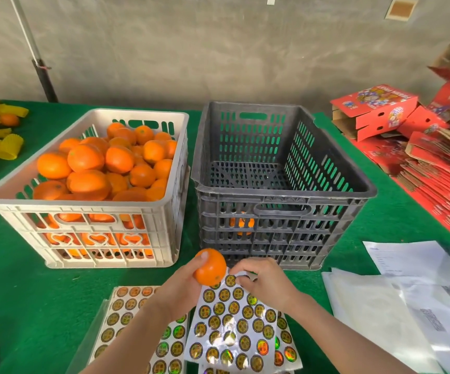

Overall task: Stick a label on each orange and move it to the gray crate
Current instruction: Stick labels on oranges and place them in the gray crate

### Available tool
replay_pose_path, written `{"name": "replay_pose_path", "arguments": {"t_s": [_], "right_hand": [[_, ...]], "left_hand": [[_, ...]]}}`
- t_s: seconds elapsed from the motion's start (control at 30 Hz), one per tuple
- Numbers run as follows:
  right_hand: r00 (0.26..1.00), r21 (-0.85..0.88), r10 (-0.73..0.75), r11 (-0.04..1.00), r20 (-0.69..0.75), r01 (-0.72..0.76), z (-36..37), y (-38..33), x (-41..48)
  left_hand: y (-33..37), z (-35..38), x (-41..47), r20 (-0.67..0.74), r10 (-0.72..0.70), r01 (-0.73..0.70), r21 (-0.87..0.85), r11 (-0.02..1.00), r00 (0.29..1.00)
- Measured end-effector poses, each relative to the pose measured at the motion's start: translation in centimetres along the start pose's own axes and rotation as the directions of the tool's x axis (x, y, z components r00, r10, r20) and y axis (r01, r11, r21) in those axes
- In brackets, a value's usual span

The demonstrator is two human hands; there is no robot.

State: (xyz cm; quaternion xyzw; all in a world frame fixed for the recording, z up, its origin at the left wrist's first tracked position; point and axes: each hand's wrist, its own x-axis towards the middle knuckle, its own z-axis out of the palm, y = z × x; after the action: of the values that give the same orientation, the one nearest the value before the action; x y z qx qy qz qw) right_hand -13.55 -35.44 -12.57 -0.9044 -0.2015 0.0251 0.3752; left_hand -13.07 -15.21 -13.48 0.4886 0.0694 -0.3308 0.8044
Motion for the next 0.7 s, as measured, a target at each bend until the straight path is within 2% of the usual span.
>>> {"name": "replay_pose_path", "arguments": {"t_s": [0.1, 0.2, 0.27, 0.37, 0.47, 0.53, 0.63, 0.7], "right_hand": [[0.996, -0.072, -0.084, 0.994, -0.003, 0.084, 0.0, 0.0, -0.1], [0.997, -0.002, -0.074, 0.997, -0.003, 0.074, 0.2, 0.0, -0.3], [0.999, 0.149, 0.033, 0.988, -0.037, -0.027, -0.1, -0.1, -0.3], [0.961, 0.362, 0.269, 0.903, -0.06, -0.23, -0.9, -0.3, -0.2], [0.923, 0.461, 0.375, 0.836, -0.086, -0.297, -1.6, -1.0, -0.1], [0.926, 0.562, 0.37, 0.782, -0.071, -0.269, -2.2, -2.1, -0.2], [0.955, 0.733, 0.295, 0.648, 0.009, -0.207, -3.2, -4.5, 0.3], [0.976, 0.752, 0.218, 0.639, 0.026, -0.163, -4.1, -6.1, 0.8]], "left_hand": [[-0.1, 0.1, 0.2, 0.003, -0.002, 0.002, -0.047, 0.999, 1.0], [-0.4, -0.2, 0.7, -0.036, 0.0, 0.0, 0.009, 1.0, 0.999], [-0.6, -0.4, 0.7, -0.076, -0.023, 0.031, 0.097, 0.995, 0.997], [-0.8, -0.4, 0.3, -0.168, -0.043, 0.086, 0.26, 0.962, 0.985], [-0.1, -0.2, -0.8, -0.241, 0.151, -0.005, 0.517, 0.856, 0.959], [1.0, 0.0, -1.6, -0.177, 0.263, -0.112, 0.589, 0.8, 0.948], [2.9, 1.1, -2.5, 0.023, 0.385, -0.338, 0.533, 0.776, 0.923], [3.8, 1.7, -2.7, 0.09, 0.411, -0.399, 0.492, 0.774, 0.907]]}}
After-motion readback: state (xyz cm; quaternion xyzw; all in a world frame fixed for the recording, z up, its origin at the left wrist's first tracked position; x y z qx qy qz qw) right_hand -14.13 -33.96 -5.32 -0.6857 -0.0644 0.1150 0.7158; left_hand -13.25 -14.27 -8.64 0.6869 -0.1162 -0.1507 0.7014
